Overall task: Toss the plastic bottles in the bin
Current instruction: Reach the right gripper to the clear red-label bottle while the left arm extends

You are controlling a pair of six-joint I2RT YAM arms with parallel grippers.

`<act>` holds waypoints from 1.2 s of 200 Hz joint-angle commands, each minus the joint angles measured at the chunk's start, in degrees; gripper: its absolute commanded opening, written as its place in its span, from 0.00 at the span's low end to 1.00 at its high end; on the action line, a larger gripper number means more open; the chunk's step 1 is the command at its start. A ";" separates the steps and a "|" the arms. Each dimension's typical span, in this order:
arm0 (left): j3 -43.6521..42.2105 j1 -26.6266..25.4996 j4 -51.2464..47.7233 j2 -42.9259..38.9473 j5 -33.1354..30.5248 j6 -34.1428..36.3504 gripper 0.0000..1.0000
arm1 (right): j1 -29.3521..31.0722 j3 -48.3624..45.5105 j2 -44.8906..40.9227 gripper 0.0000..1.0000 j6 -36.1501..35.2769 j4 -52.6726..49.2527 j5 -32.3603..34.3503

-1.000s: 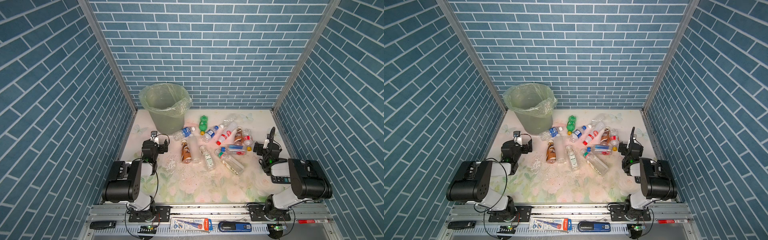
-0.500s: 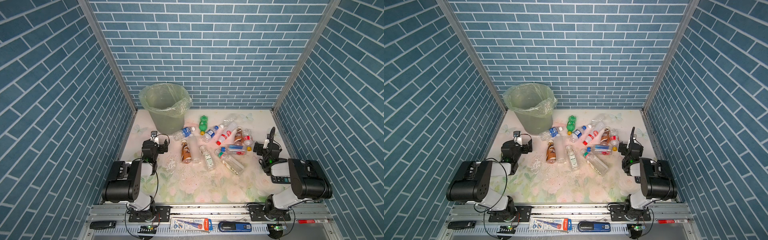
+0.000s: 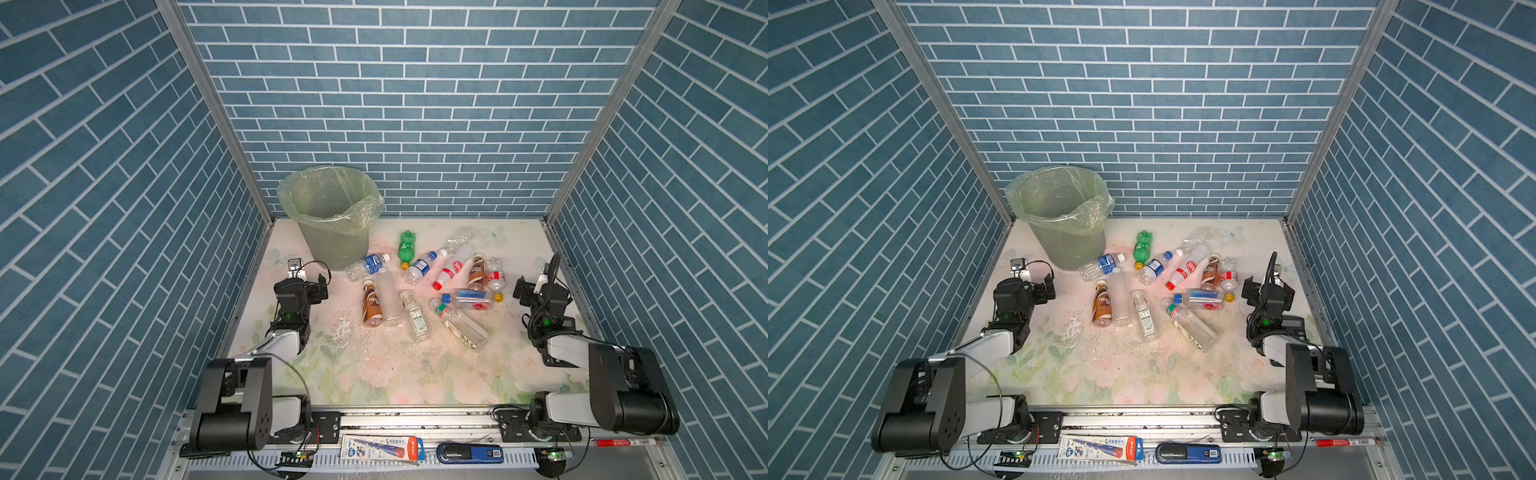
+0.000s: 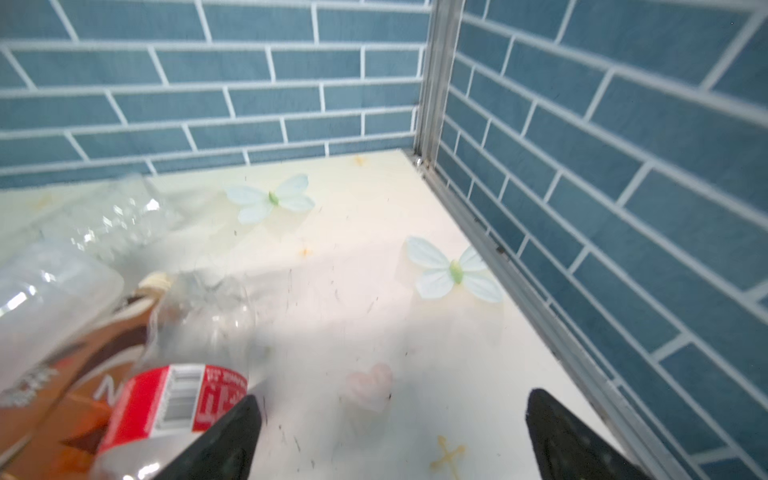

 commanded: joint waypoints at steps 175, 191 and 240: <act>29.59 -48.34 -21.29 2.59 -5.62 -8.50 0.99 | 0.63 36.31 10.71 0.99 19.55 -57.41 -25.92; 33.20 -49.00 -21.32 6.59 -4.33 -8.50 0.99 | 1.37 38.06 13.79 0.99 20.02 -57.59 -26.82; 43.52 -48.83 -26.67 15.24 -4.46 -8.82 0.99 | 4.21 43.81 21.73 0.90 19.49 -59.31 -26.64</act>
